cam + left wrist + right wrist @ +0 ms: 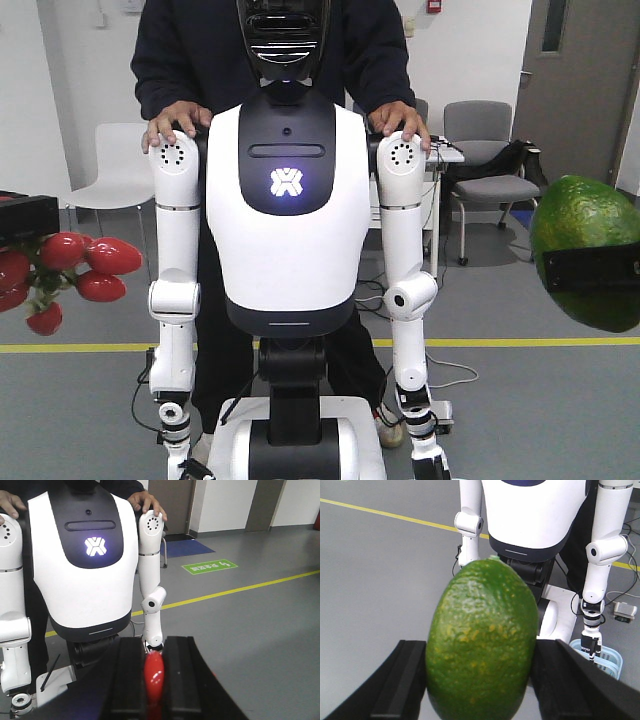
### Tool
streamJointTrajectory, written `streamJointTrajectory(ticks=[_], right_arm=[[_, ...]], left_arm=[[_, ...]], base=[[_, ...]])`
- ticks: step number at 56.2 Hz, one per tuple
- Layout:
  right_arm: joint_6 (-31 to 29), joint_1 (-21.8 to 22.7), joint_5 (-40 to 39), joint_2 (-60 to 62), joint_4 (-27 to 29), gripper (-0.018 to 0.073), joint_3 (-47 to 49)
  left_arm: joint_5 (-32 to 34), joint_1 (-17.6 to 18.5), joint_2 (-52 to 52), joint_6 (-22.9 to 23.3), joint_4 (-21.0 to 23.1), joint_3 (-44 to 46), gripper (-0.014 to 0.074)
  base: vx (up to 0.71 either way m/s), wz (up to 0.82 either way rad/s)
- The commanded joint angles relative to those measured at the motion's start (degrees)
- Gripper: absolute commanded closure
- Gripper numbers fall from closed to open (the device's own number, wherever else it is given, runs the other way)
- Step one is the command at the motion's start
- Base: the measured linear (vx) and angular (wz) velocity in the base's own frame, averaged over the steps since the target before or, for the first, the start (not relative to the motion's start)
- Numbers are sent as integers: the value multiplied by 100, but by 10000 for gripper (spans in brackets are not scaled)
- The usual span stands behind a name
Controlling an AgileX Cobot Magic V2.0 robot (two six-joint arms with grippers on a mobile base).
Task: Pick snacks and fruit into basket
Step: 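Drive the base up to the other robot holding the blue basket, then lower the lime in the right gripper over the blue basket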
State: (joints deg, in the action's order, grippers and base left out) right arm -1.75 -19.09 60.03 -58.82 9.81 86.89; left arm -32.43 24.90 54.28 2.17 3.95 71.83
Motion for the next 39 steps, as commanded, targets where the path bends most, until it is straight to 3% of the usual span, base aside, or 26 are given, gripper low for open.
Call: streamJointTrajectory(ticks=[1,39], right_arm=[[-26,15,-510,54,14,568,157],[-26,15,-557,54,31,568,157]], left_arm=[[476,26,-49,34,49,164,602],[482,26,-52,34,49,164,602]], base=[[0,0],[0,0]])
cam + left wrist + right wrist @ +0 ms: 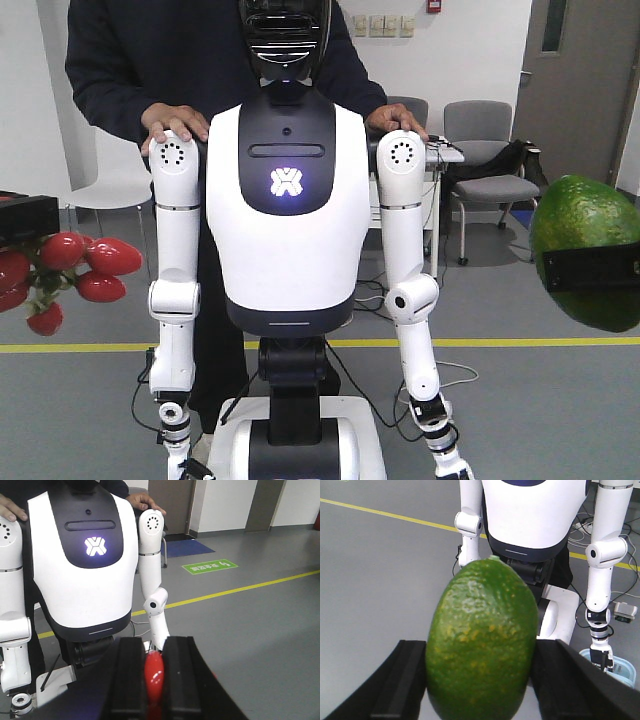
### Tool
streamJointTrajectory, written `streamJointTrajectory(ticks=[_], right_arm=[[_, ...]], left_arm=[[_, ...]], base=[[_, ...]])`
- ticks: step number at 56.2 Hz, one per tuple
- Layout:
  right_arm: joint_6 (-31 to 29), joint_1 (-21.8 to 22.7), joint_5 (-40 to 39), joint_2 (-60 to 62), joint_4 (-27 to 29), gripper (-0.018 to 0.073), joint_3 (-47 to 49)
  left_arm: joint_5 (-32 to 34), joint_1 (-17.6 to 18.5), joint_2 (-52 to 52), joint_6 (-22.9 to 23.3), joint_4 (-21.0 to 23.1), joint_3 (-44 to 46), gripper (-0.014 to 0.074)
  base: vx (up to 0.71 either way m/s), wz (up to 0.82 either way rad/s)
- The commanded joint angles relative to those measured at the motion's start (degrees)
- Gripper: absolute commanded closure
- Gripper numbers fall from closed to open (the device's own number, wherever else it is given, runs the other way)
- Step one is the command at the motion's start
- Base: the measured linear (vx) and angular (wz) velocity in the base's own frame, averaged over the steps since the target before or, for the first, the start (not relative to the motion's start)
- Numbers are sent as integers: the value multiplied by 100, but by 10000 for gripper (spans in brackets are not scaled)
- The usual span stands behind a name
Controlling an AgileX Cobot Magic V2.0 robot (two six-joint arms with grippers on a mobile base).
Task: Pick snacks and fruit into basket
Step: 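Lower the lime in the right gripper over the blue basket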
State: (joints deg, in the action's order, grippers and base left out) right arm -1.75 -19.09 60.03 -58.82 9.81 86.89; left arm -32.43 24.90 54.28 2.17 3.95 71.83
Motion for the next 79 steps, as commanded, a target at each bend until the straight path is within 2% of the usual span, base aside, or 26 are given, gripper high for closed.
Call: streamJointTrajectory(ticks=[1,12,21,26,45,55,63,79], right_arm=[[-26,15,-571,54,31,568,157],[-26,15,-751,54,108,568,157],[-53,15,-623,-2,564,568,157],[-290,15,-421,-76,699,568,157],[-327,15,200,-446,266,568,157],[-327,15,432,-711,209,568,99],[-257,15,-265,-615,63,568,-694],[-107,15,-2508,-53,-10,568,-3011]], left_arm=[[482,26,-52,34,49,164,602],[482,26,-52,34,49,164,602],[482,26,-52,34,49,164,602],[482,26,-52,34,49,164,602],[513,26,-52,34,49,164,602],[519,26,-52,34,49,164,602],[519,26,-52,34,49,164,602],[519,26,-52,34,49,164,602]], base=[[0,0],[0,0],[0,0],[0,0],[0,0],[0,0],[0,0],[0,0]])
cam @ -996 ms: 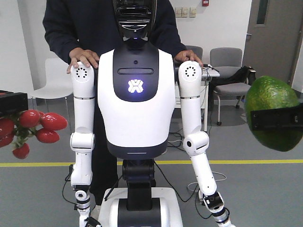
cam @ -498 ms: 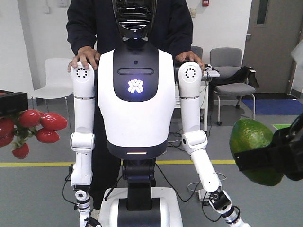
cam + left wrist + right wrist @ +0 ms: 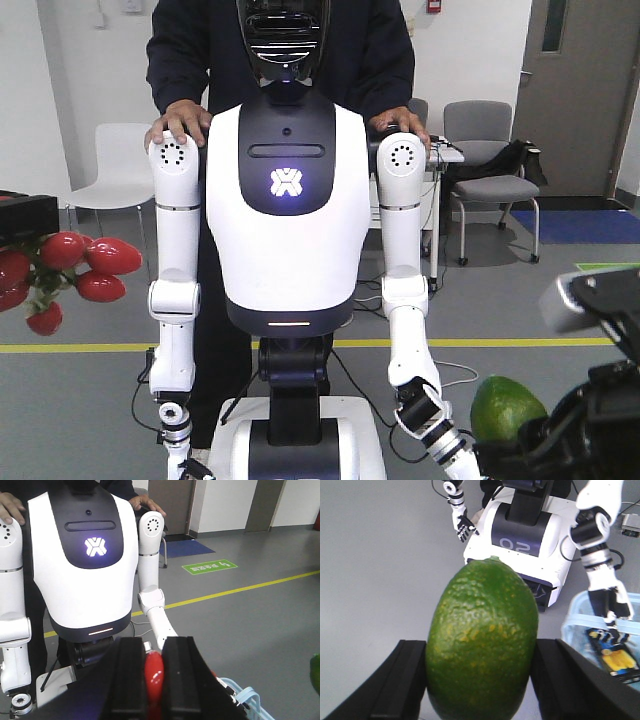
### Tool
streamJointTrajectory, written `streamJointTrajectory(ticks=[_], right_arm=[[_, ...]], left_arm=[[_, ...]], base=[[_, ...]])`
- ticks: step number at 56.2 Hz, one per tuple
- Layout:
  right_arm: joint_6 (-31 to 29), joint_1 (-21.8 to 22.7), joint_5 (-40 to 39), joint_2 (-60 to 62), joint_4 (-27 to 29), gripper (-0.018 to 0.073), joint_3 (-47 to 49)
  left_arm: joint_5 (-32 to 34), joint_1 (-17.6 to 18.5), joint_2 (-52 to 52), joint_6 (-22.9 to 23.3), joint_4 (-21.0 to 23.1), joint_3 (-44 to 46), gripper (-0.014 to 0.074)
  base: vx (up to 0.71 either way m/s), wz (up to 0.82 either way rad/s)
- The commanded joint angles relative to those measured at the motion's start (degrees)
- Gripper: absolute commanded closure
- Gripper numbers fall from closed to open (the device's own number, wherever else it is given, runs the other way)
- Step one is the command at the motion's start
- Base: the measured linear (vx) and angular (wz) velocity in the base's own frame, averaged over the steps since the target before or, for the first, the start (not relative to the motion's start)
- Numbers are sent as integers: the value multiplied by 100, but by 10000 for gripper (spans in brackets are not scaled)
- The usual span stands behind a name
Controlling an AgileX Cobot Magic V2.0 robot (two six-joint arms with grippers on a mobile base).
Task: Pick snacks and fruit into basket
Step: 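Lower the lime in the right gripper over the blue basket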
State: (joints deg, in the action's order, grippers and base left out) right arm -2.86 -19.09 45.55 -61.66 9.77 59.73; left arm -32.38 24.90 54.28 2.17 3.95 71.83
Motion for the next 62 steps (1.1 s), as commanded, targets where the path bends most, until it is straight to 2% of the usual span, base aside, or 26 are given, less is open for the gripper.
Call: streamJointTrajectory(ticks=[1,9,23,49,54,62], right_arm=[[3,15,-1195,254,-7,568,-433],[3,15,-1784,288,36,568,-1179],[-1,15,-2261,288,59,568,-1935],[-370,15,-2765,-219,62,566,-2314],[-370,15,-2946,-321,284,566,-2314],[-416,9,-3049,-379,1121,566,-2307]], left_arm=[[514,26,-52,34,49,164,602],[514,26,-52,34,49,164,602],[514,26,-52,34,49,164,602],[525,26,-46,34,54,164,602],[524,26,-46,34,59,164,602],[524,26,-46,34,59,164,602]], base=[[0,0],[0,0],[0,0],[0,0],[0,0],[0,0]])
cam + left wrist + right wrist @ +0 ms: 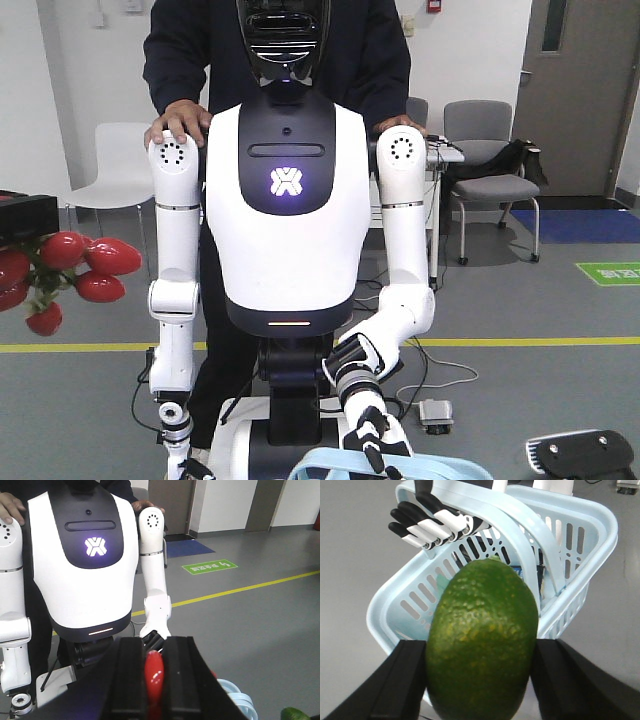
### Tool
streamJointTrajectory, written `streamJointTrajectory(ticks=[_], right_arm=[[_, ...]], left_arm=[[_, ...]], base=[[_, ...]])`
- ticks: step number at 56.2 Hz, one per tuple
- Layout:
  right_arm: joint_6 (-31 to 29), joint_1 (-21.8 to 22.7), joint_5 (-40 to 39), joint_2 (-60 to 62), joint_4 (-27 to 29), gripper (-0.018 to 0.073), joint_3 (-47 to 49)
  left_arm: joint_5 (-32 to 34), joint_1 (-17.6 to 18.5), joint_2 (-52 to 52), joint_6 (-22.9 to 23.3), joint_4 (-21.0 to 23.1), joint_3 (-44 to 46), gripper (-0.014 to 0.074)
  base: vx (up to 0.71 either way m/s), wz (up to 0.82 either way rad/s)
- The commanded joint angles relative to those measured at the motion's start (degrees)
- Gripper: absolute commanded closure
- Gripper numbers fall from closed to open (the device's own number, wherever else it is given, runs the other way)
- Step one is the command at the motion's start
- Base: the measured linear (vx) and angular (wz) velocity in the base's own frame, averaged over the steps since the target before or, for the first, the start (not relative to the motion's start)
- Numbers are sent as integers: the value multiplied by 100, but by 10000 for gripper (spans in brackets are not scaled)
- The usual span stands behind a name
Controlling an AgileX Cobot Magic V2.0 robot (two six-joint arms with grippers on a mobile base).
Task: Pick snacks and fruit into basket
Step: 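Lower the lime in the right gripper over the blue basket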
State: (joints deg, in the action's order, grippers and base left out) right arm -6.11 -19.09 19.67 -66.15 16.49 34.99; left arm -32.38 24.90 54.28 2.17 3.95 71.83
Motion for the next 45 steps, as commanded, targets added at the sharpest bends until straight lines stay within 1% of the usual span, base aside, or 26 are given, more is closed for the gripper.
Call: streamJointTrajectory(ticks=[1,5,11,17,21,31,38,45], right_arm=[[-119,9,-461,70,561,566,167],[-406,9,-482,70,867,566,167],[-1156,9,-481,70,1556,566,167],[-2044,9,-426,70,2597,566,167],[-2750,9,-334,70,3374,566,167],[-4500,9,-193,70,5075,566,167],[-5682,9,-79,58,6103,566,167],[-6555,9,192,-107,7030,566,167]], left_arm=[[524,26,-46,34,59,164,602],[524,26,-46,34,59,164,602],[532,26,-46,34,59,164,602],[537,26,-46,34,59,164,602],[537,26,-46,34,59,164,602],[543,26,-46,34,59,164,602],[543,26,-46,34,59,164,602],[602,26,-46,34,59,164,602]], base=[[0,0],[0,0],[0,0],[0,0],[0,0],[0,0],[0,0],[0,0]])
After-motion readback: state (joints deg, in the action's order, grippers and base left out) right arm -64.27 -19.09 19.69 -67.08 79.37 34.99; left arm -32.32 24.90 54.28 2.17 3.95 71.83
